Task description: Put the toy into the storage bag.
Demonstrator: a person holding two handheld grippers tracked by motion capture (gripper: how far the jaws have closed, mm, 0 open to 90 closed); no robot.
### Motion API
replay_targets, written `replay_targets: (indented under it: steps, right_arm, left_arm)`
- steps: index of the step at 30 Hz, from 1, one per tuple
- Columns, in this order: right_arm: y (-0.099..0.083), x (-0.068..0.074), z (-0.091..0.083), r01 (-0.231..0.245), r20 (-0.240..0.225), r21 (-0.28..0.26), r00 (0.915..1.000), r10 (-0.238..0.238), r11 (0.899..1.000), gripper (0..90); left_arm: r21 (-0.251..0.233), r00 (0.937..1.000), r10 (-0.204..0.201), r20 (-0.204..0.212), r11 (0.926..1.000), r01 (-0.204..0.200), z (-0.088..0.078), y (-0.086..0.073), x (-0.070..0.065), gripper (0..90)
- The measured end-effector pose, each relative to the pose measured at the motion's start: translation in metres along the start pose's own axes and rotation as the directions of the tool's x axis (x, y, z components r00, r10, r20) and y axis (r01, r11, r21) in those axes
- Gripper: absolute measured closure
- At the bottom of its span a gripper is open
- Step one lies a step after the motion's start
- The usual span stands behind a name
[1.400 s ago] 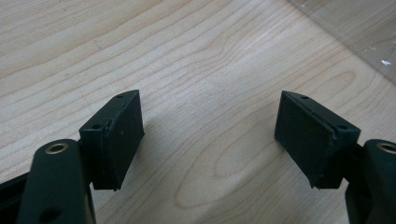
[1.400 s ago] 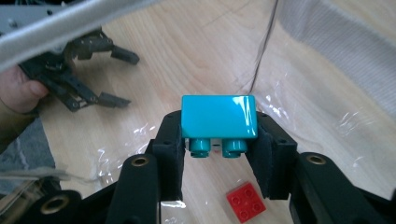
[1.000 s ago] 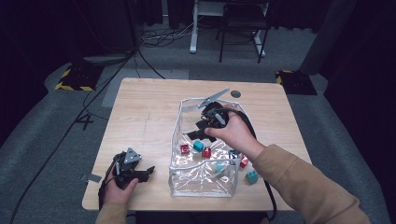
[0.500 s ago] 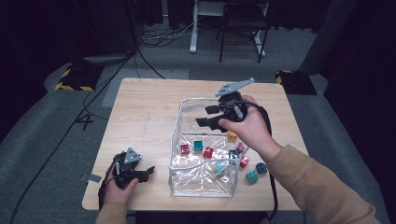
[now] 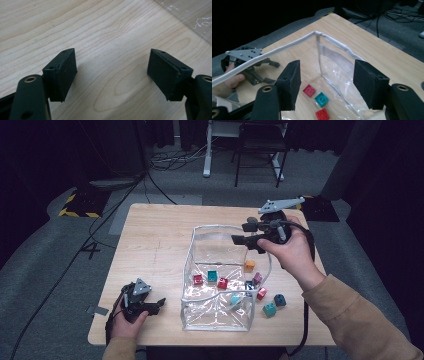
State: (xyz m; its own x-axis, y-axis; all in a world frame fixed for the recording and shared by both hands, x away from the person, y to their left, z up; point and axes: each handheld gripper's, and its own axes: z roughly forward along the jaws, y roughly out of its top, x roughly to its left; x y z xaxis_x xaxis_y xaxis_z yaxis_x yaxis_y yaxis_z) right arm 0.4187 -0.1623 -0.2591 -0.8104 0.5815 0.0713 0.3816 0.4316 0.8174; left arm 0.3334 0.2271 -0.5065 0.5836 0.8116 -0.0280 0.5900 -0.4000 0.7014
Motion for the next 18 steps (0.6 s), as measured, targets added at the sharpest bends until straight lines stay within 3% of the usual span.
replay_targets:
  steps: [10, 18]
  right_arm:
    - [-0.016, -0.025, -0.031, -0.041, 0.08, -0.017, 0.9959, 0.042, 0.999, 39.7]
    - [-0.03, -0.041, -0.055, -0.07, 0.147, -0.039, 0.9863, 0.075, 0.997, 41.1]
  left_arm:
    - [-0.002, 1.0, -0.005, 0.002, 1.0, 0.005, 0.001, 0.0, 0.0, 24.1]
    - [-0.002, 1.0, -0.005, 0.002, 1.0, 0.005, 0.001, 0.0, 0.0, 24.1]
